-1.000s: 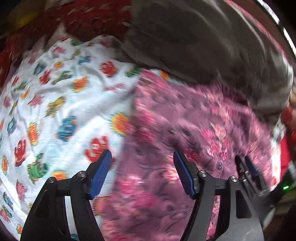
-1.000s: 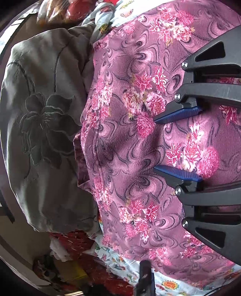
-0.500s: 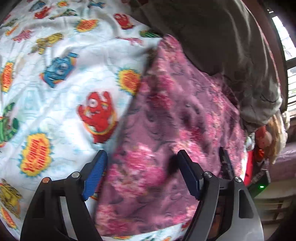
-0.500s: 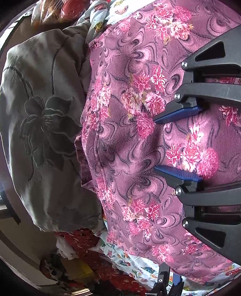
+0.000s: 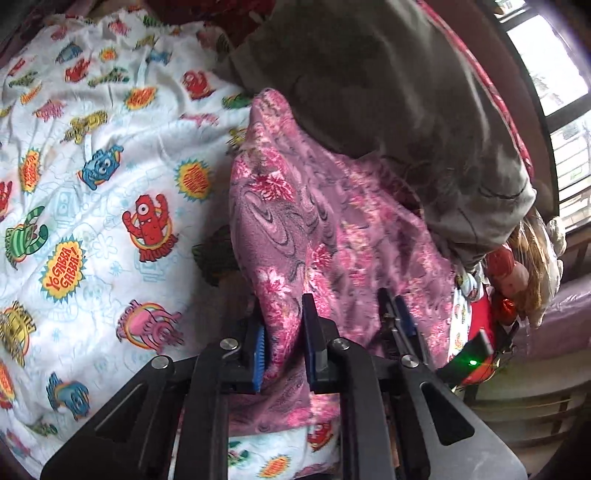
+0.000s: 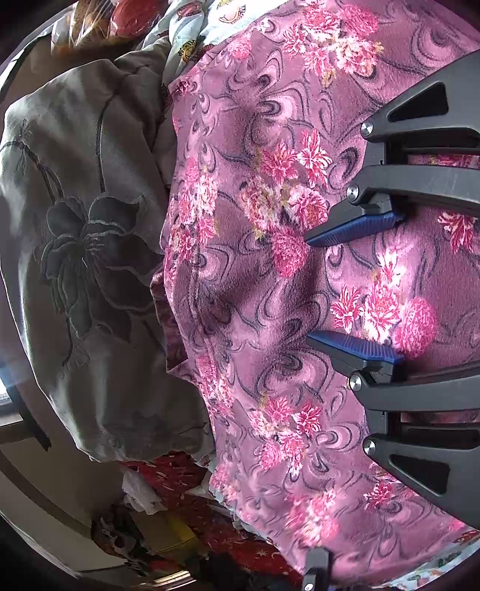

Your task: Fold small clothes

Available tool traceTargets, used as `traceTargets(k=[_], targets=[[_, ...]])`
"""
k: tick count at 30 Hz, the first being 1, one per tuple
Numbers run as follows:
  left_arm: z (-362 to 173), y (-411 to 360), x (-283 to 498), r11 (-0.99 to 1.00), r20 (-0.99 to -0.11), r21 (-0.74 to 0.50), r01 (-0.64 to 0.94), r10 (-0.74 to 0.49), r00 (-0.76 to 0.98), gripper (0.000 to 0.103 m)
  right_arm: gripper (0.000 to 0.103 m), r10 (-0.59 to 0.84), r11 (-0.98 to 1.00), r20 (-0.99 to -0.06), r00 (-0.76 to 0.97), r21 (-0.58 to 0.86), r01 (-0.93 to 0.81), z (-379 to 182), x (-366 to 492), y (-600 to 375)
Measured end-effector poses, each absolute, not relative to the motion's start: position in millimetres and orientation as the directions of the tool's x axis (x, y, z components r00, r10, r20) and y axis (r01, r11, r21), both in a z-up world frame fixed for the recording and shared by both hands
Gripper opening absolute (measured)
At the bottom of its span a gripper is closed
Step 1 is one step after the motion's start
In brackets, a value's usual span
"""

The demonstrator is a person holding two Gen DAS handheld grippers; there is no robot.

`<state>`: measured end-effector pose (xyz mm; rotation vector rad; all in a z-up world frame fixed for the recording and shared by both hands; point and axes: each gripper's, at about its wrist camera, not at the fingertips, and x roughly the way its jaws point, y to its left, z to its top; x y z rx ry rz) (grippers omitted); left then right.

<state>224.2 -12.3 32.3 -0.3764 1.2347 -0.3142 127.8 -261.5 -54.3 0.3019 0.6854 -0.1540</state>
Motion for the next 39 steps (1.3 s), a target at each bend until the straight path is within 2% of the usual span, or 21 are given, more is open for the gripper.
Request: traceTargets(k=[4, 8, 15, 25, 31, 35, 39], targets=[[49, -34, 213, 0.924, -0.856, -0.374, 0.083, -0.378, 0.352, 0.014, 0.050, -0.029, 0.942, -0.637, 0.771, 0.240, 0.234, -55, 126, -264], [56, -48, 205, 0.962, -0.879, -0.258, 0.084, -0.270, 0.392, 0.014, 0.050, -0.021, 0.939, -0.631, 0.776, 0.254, 0.231, -56, 125, -265], [58, -60, 188, 0.981, -0.886, -0.178, 0.080, -0.195, 0.421, 0.014, 0.051, -0.007, 0.935, -0.614, 0.789, 0.276, 0.223, -59, 122, -269], [65, -53, 191, 0.952, -0.854, -0.281, 0.119, -0.305, 0.421, 0.014, 0.051, 0.010, 0.932, -0.607, 0.795, 0.294, 0.213, -60, 120, -274], [97, -61, 191, 0.910, -0.791, -0.354, 0.217, -0.415, 0.450, 0.004, 0.051, 0.019, 0.931, -0.604, 0.797, 0.302, 0.207, -60, 120, -276], [94, -86, 200, 0.894, -0.804, -0.350, 0.281, -0.441, 0.400, 0.004, 0.051, 0.019, 0.930, -0.602, 0.798, 0.304, 0.207, -60, 120, -276], [70, -85, 214, 0.889, -0.836, -0.389, 0.240, -0.450, 0.314, 0.004, 0.051, 0.026, 0.928, -0.598, 0.801, 0.312, 0.203, -60, 119, -278]])
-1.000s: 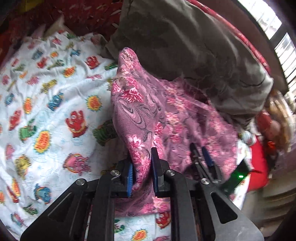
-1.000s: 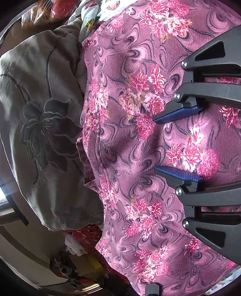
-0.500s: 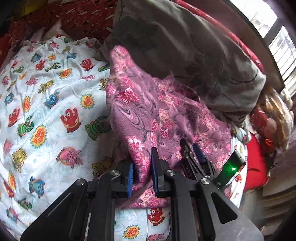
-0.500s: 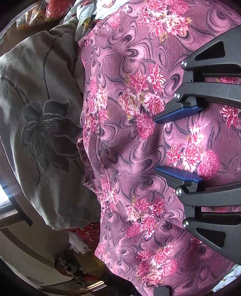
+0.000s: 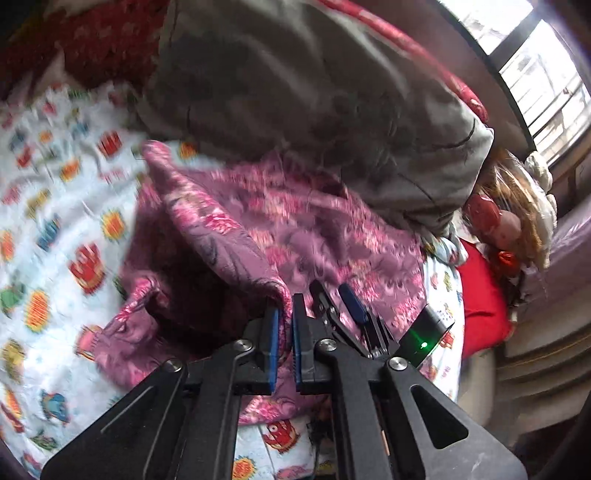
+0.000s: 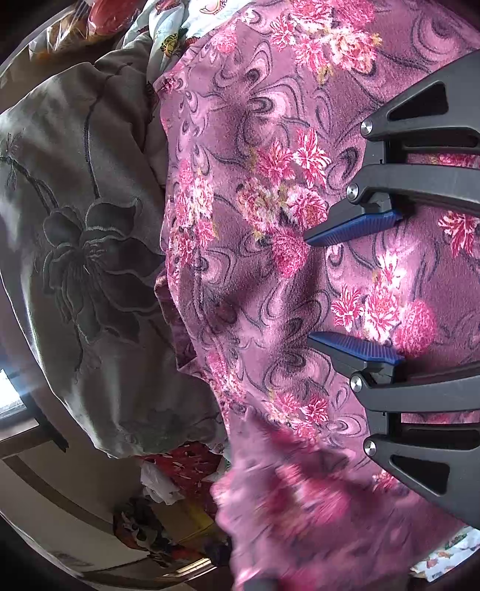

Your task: Fold small clothes

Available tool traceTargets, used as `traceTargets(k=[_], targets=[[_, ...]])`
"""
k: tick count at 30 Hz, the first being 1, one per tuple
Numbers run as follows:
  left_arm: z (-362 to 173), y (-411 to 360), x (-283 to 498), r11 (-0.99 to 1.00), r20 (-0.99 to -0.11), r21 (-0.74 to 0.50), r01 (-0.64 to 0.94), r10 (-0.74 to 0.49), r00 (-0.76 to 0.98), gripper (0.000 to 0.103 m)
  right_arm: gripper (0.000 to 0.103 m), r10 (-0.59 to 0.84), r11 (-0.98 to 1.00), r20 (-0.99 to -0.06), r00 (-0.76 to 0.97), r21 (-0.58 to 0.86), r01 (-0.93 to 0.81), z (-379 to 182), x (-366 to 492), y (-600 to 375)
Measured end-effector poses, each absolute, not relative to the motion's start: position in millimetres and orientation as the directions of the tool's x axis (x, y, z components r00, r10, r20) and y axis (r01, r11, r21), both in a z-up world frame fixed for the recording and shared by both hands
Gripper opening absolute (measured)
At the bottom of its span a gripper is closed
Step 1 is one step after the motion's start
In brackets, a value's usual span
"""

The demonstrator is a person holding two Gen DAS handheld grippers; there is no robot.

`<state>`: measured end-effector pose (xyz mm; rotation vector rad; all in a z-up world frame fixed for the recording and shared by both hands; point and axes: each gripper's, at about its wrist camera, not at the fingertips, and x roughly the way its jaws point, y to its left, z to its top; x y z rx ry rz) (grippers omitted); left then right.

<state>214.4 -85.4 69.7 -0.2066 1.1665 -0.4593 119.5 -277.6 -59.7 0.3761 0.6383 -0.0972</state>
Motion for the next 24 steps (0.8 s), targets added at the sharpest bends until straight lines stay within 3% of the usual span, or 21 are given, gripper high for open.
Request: traceTargets(k=[3, 5, 7, 10, 15, 16, 18, 20, 21, 22, 23, 24], targets=[[60, -71, 217, 0.894, -0.849, -0.395, 0.211, -0.443, 0.288, 0.007, 0.051, 0.031, 0.926, -0.595, 0.803, 0.318, 0.201, -60, 119, -279], [53, -53, 216, 0.912, -0.866, -0.368, 0.180, -0.406, 0.291, 0.022, 0.051, 0.031, 0.926, -0.595, 0.803, 0.320, 0.201, -60, 119, -279], [47, -34, 219, 0.950, -0.894, -0.289, 0.119, -0.312, 0.321, 0.031, 0.051, 0.034, 0.925, -0.593, 0.805, 0.324, 0.200, -61, 118, -279], [33, -1, 232, 0.986, -0.924, -0.168, 0.015, -0.163, 0.346, 0.031, 0.051, 0.036, 0.924, -0.592, 0.805, 0.327, 0.199, -61, 118, -280], [30, 33, 260, 0.919, -0.881, -0.391, -0.048, -0.359, 0.306, 0.032, 0.051, 0.035, 0.924, -0.592, 0.805, 0.326, 0.199, -61, 118, -280], [32, 32, 266, 0.916, -0.873, -0.400, -0.038, -0.368, 0.320, 0.035, 0.051, 0.034, 0.925, -0.593, 0.805, 0.324, 0.200, -61, 118, -279], [28, 25, 281, 0.915, -0.870, -0.403, -0.003, -0.382, 0.311, 0.054, 0.051, 0.033, 0.925, -0.593, 0.804, 0.323, 0.200, -60, 118, -279], [11, 14, 299, 0.915, -0.886, -0.403, 0.002, -0.390, 0.251, 0.057, 0.051, 0.034, 0.925, -0.594, 0.804, 0.322, 0.199, -60, 118, -278], [6, 9, 305, 0.918, -0.893, -0.397, -0.004, -0.385, 0.233, 0.056, 0.051, 0.033, 0.926, -0.594, 0.804, 0.322, 0.200, -60, 118, -278], [2, 4, 309, 0.923, -0.898, -0.386, -0.007, -0.374, 0.233, 0.041, 0.052, 0.033, 0.925, -0.594, 0.804, 0.322, 0.200, -61, 118, -279], [3, 0, 312, 0.925, -0.894, -0.379, 0.010, -0.369, 0.253, 0.004, 0.052, 0.033, 0.925, -0.594, 0.804, 0.322, 0.200, -61, 118, -279], [10, -7, 315, 0.934, -0.893, -0.355, 0.041, -0.352, 0.282, 0.002, 0.052, 0.033, 0.925, -0.594, 0.804, 0.322, 0.200, -60, 118, -279]])
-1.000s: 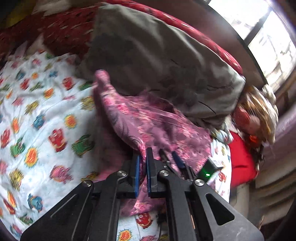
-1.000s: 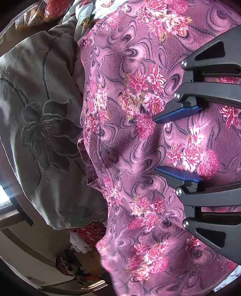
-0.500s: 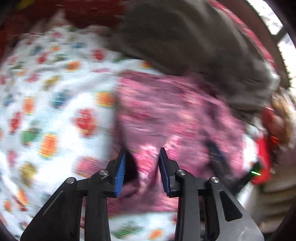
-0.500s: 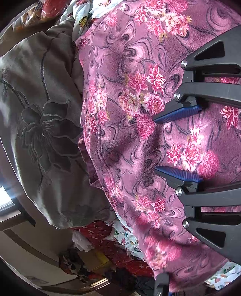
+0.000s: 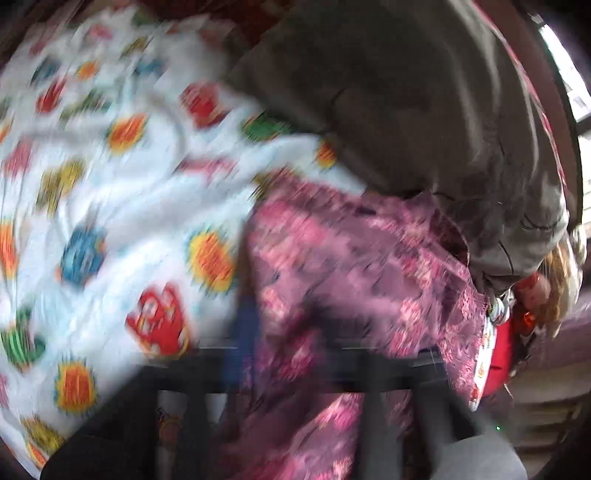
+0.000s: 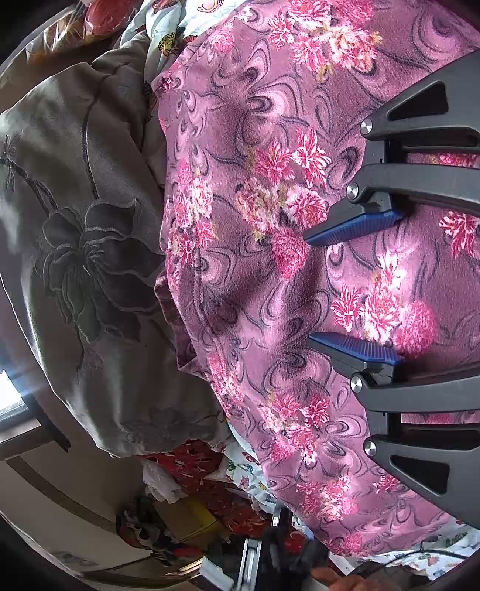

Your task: Fold small clothes

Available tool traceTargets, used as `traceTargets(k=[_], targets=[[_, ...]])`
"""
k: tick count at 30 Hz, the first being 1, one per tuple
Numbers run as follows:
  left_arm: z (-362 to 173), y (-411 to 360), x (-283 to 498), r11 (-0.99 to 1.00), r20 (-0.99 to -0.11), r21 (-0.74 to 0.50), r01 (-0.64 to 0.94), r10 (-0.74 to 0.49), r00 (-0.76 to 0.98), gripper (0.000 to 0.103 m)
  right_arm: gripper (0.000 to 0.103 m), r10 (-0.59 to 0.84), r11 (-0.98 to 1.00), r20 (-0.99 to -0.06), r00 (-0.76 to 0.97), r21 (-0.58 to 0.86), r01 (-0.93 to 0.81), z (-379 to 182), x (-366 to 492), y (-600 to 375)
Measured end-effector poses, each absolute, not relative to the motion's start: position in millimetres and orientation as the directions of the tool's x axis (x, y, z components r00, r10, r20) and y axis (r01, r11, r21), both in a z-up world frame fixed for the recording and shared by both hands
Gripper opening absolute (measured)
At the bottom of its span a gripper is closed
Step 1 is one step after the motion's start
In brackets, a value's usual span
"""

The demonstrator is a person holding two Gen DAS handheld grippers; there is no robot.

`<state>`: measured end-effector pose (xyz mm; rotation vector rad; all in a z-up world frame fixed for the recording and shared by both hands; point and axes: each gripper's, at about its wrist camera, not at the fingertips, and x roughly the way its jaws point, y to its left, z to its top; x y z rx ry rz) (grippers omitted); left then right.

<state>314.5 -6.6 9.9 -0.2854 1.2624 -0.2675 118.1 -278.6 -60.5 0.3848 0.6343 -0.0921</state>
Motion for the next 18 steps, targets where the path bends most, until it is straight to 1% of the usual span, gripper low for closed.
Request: traceTargets(k=[2, 4, 5, 7, 8, 9, 10, 12, 14, 15, 16, 17, 18], targets=[[34, -12, 314, 0.948, -0.857, -0.308, 0.079, -0.312, 0.410, 0.002, 0.052, 0.034, 0.925, -0.593, 0.804, 0.324, 0.200, -61, 118, -279], [53, -18, 319, 0.952, -0.816, -0.282, 0.117, -0.302, 0.492, 0.001, 0.052, 0.035, 0.925, -0.593, 0.805, 0.325, 0.199, -61, 119, -279], [56, -20, 324, 0.960, -0.812, -0.254, 0.121, -0.279, 0.513, 0.001, 0.052, 0.035, 0.925, -0.593, 0.805, 0.325, 0.199, -61, 119, -278], [46, -22, 342, 0.981, -0.853, -0.159, 0.107, -0.191, 0.486, 0.001, 0.052, 0.036, 0.925, -0.593, 0.804, 0.324, 0.198, -61, 120, -279], [32, -21, 352, 0.987, -0.891, -0.127, 0.097, -0.156, 0.426, 0.001, 0.052, 0.035, 0.925, -0.594, 0.804, 0.323, 0.198, -61, 120, -279], [22, -14, 356, 0.990, -0.915, -0.120, 0.075, -0.140, 0.378, 0.001, 0.052, 0.034, 0.926, -0.594, 0.804, 0.322, 0.198, -61, 120, -279], [15, -5, 358, 0.988, -0.927, -0.148, 0.048, -0.156, 0.340, 0.001, 0.052, 0.035, 0.926, -0.594, 0.804, 0.322, 0.198, -61, 121, -279], [10, 16, 352, 0.961, -0.913, -0.277, 0.012, -0.267, 0.310, 0.001, 0.052, 0.037, 0.925, -0.594, 0.804, 0.324, 0.197, -61, 121, -279], [7, 38, 338, 0.924, -0.891, -0.383, -0.013, -0.365, 0.271, 0.005, 0.052, 0.036, 0.926, -0.596, 0.802, 0.321, 0.197, -61, 122, -278], [7, 44, 331, 0.913, -0.885, -0.408, -0.018, -0.391, 0.255, 0.006, 0.052, 0.035, 0.927, -0.598, 0.801, 0.319, 0.198, -61, 123, -278], [6, 53, 320, 0.897, -0.873, -0.442, -0.023, -0.425, 0.239, 0.011, 0.052, 0.035, 0.927, -0.602, 0.797, 0.317, 0.199, -60, 124, -278], [7, 61, 308, 0.885, -0.863, -0.466, -0.016, -0.451, 0.228, 0.018, 0.052, 0.037, 0.927, -0.609, 0.792, 0.316, 0.200, -58, 125, -278], [7, 65, 299, 0.879, -0.858, -0.476, -0.010, -0.462, 0.224, 0.023, 0.052, 0.044, 0.926, -0.630, 0.776, 0.317, 0.205, -54, 127, -279]])
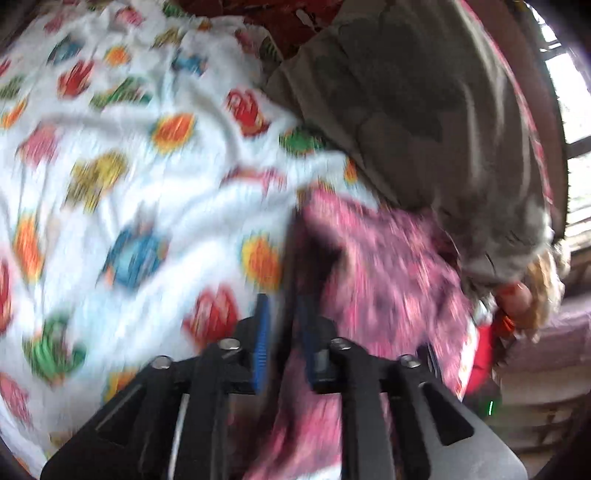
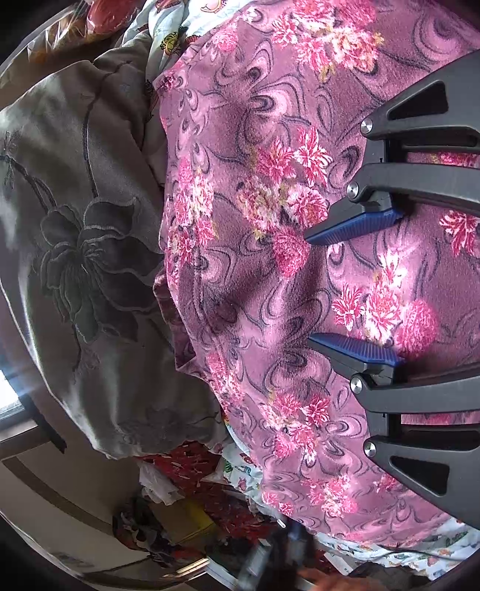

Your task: Fold small clothes

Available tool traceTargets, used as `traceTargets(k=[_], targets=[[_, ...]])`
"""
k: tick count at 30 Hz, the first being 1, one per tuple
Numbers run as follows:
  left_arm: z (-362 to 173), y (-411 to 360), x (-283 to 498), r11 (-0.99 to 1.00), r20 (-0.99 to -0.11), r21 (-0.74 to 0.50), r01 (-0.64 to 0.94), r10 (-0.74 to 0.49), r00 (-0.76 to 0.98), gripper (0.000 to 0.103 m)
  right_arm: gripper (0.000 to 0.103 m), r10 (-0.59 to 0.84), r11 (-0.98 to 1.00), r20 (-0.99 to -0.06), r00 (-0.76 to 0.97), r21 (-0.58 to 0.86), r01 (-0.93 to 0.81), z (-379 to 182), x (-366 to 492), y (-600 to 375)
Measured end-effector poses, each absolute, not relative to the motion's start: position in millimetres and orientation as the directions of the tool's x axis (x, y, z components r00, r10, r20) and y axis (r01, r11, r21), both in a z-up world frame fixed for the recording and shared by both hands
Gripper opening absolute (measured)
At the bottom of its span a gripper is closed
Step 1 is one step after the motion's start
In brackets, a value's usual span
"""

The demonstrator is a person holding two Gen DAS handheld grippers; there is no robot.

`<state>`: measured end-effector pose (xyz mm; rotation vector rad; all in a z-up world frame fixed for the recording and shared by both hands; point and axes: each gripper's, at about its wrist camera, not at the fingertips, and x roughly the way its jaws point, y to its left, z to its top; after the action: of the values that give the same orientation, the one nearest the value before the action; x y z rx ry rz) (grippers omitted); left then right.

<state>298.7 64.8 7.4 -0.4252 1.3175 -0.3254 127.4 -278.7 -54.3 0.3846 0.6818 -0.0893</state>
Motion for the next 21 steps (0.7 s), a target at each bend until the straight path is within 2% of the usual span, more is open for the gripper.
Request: traceTargets(k=[2, 6, 9, 10, 12, 13, 14, 16, 18, 21], targets=[[8, 74, 277, 0.866, -0.844, -0.499, 0.004, -0.487, 0.226, 0.047, 0.050, 0.059, 0.924, -0.660, 0.749, 0.320, 0.209, -44, 131, -281], [-6, 83, 248, 0.827, -0.811, -0.563, 0.001, -0.552, 0.193, 0.049, 0.053, -0.001, 0.940, -0.620, 0.784, 0.266, 0.212, -16, 130, -288], [-20, 77, 238, 0.804, -0.796, -0.593, -0.029, -0.581, 0.168, 0.049, 0.057, -0.021, 0.963, -0.726, 0.687, 0.170, 0.208, -27, 150, -292], [-20, 79, 240, 0.788, -0.782, -0.614, -0.038, -0.601, 0.163, 0.049, 0.053, -0.023, 0.969, -0.765, 0.644, 0.142, 0.204, -34, 155, -293], [-15, 79, 240, 0.742, -0.733, -0.670, -0.024, -0.656, 0.181, 0.049, 0.052, -0.011, 0.978, -0.760, 0.650, 0.128, 0.166, -33, 152, -294], [-10, 78, 240, 0.725, -0.711, -0.689, -0.005, -0.673, 0.204, 0.053, 0.055, 0.009, 0.979, -0.736, 0.677, 0.145, 0.144, -28, 146, -295], [-7, 75, 241, 0.728, -0.708, -0.686, 0.010, -0.670, 0.221, 0.070, 0.055, 0.027, 0.978, -0.716, 0.698, 0.165, 0.131, -25, 142, -297], [-7, 65, 246, 0.793, -0.767, -0.609, 0.031, -0.598, 0.232, 0.084, 0.066, 0.045, 0.978, -0.717, 0.695, 0.174, 0.116, -32, 141, -300], [-22, 48, 252, 0.837, -0.824, -0.546, 0.037, -0.544, 0.160, 0.084, 0.067, 0.009, 0.986, -0.749, 0.663, 0.118, 0.119, -50, 146, -298], [-26, 29, 249, 0.880, -0.865, -0.469, 0.077, -0.476, 0.157, 0.081, 0.070, -0.037, 0.994, -0.686, 0.726, 0.051, 0.099, -56, 138, -284]])
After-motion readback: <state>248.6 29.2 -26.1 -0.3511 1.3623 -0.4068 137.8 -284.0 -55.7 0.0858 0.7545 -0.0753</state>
